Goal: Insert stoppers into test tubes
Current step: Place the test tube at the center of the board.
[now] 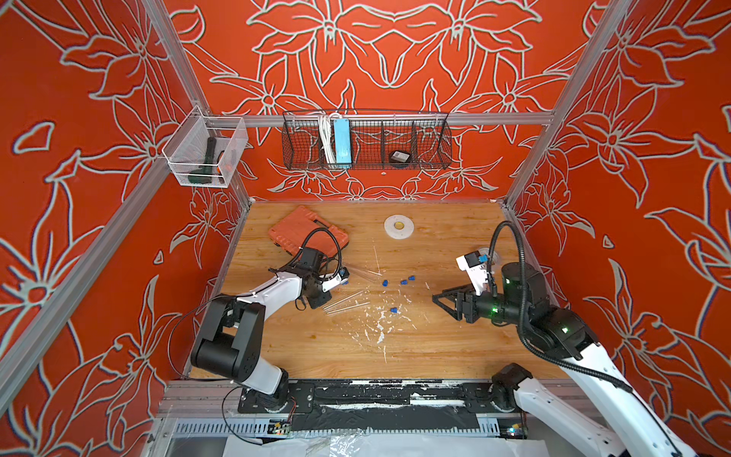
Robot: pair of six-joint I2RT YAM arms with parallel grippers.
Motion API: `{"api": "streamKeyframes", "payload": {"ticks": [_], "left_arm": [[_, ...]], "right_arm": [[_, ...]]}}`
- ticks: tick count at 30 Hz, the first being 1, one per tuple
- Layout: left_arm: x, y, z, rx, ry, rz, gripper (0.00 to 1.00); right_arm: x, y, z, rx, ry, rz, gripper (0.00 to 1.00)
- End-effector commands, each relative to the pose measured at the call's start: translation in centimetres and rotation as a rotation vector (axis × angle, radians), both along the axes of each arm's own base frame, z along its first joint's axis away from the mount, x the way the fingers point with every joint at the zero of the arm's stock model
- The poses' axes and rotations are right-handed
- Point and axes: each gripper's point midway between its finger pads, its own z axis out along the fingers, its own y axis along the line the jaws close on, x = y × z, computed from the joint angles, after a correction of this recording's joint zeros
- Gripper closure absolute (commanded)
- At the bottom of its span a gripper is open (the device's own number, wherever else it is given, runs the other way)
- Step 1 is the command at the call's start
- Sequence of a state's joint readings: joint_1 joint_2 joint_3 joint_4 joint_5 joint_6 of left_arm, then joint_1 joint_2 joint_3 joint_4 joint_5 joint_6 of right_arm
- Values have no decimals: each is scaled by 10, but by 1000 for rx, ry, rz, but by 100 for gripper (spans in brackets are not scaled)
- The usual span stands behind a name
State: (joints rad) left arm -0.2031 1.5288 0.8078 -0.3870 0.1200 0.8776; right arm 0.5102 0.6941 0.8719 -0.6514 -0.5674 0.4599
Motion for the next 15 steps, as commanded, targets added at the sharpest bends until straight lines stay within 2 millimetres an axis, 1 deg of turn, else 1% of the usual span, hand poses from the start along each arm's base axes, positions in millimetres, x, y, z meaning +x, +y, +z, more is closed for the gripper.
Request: {"api": "streamKeyframes", "payload": {"ticks": [1,4,10,12,14,15], "left_arm": [[3,-8,1,-47,11,-34,100],[-1,-9,-5,-52,35,-38,100],[-2,-9,-18,-58,69,-24,94],[0,-8,-18,-46,64,-22,92],[2,-6,-18,-38,61,-16,85],[2,-6,-18,-36,61,-16,83]], "right_arm": [[-7,-1,14,9,-37,26,43],[-8,-2,13,7,-38,26,43],[-9,-2,12,8,-32,30,43],[-9,-3,12,6,-33,29,43],[-10,-3,11,6,-32,28,43],[-10,-3,11,6,-30,26,43]]}}
